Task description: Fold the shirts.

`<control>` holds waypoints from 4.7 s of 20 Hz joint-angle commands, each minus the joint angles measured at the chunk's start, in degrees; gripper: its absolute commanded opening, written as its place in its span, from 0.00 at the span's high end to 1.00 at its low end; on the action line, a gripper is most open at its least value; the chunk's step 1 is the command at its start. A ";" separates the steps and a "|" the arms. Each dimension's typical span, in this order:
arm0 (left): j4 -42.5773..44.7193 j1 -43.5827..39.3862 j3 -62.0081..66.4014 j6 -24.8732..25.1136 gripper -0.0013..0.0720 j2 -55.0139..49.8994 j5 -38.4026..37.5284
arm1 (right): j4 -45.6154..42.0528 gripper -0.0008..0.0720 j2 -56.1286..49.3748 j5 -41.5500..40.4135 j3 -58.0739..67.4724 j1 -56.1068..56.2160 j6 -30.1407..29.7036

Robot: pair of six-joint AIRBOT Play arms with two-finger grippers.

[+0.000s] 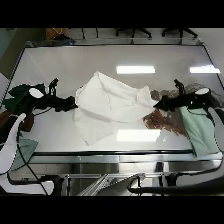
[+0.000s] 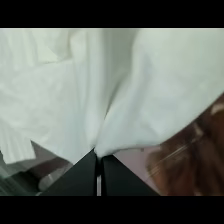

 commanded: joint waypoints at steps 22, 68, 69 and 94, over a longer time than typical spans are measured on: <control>2.91 12.92 7.06 9.55 0.07 -11.74 -12.68 | -7.04 0.52 8.17 -4.02 -11.82 -10.29 -1.77; -33.42 47.50 44.17 7.54 0.96 41.79 -7.72 | 42.99 0.97 34.36 -12.81 40.79 -22.93 -19.71; -33.33 47.23 44.81 7.56 0.96 40.87 -8.09 | 40.63 0.97 34.12 -12.61 40.76 -22.93 -19.56; 14.78 6.34 46.42 -1.11 0.96 -24.76 -7.61 | 15.65 0.97 -26.71 -15.28 33.31 -0.09 -12.37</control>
